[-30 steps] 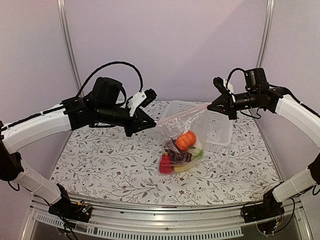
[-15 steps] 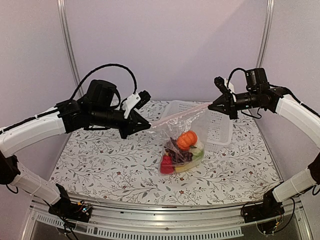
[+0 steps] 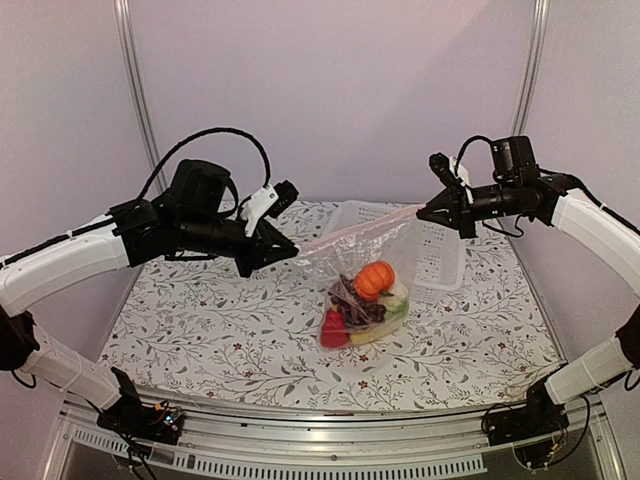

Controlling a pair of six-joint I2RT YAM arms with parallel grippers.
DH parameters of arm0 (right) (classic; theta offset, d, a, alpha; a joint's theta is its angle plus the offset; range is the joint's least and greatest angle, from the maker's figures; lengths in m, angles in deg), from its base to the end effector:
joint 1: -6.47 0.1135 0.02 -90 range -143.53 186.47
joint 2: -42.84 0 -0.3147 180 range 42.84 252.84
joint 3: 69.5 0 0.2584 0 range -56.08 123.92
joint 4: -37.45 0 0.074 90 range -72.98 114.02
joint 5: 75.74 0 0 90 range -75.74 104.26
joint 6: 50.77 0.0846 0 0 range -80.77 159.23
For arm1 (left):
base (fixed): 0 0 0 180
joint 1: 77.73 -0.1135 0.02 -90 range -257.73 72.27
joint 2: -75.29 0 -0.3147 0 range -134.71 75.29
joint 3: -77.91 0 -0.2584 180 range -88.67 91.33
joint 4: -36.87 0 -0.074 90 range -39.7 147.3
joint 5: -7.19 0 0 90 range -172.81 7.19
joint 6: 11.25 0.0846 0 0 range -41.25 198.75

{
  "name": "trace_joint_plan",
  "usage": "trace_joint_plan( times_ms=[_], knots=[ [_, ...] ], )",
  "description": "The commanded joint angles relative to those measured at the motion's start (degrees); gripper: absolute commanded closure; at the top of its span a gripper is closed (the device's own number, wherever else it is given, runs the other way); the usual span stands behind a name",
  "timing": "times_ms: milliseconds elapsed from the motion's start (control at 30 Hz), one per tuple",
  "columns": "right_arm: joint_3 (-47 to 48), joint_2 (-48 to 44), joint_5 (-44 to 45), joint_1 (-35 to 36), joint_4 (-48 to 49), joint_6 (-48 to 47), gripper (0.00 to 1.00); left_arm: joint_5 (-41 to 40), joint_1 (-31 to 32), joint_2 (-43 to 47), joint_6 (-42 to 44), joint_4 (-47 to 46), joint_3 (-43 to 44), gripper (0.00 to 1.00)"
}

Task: Place the food in the zip-top bag and seal the zipper
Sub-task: Zip the zipper of the food storage bag, then adjust the zipper food storage bag at the center of the board.

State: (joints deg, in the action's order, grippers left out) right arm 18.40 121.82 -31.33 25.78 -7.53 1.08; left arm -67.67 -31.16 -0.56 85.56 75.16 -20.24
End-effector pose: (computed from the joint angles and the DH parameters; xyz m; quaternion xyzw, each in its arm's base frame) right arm 0.2847 0.1638 0.3841 -0.5490 0.6360 0.2722 0.4690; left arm 0.2119 -0.2560 0.3625 0.4468 0.7471 -0.2712 0.4106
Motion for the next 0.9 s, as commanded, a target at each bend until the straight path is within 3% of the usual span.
trace_joint_plan(
  times_ms=[0,133,233,400,667,867],
  knots=[
    [-0.46,-0.41,1.2,-1.93,1.57,0.87,1.0,-1.58,-1.47,1.24,-0.6,3.58,-1.32,1.0],
    [-0.72,-0.24,1.0,-1.96,1.56,0.88,1.0,-1.58,-1.56,1.06,-0.64,3.13,-1.04,0.96],
    [-0.76,-0.23,0.25,-1.92,1.43,1.18,0.98,-1.53,-1.5,0.85,-1.1,1.62,-1.01,0.8],
    [-0.78,0.06,-2.3,-1.96,0.64,1.71,0.83,-0.28,-1.52,0.38,-3.49,-3.03,-1.78,0.59],
    [-0.48,0.21,-4.16,-1.96,-1.82,1.47,0.65,3.18,-1.5,1.68,-4.96,-7.3,-4.4,0.45],
    [-0.99,0.93,-5.19,-1.91,-2.99,0.48,0.62,7.55,-0.78,0.67,-6.59,-10.47,-7.14,0.42]
  ],
)
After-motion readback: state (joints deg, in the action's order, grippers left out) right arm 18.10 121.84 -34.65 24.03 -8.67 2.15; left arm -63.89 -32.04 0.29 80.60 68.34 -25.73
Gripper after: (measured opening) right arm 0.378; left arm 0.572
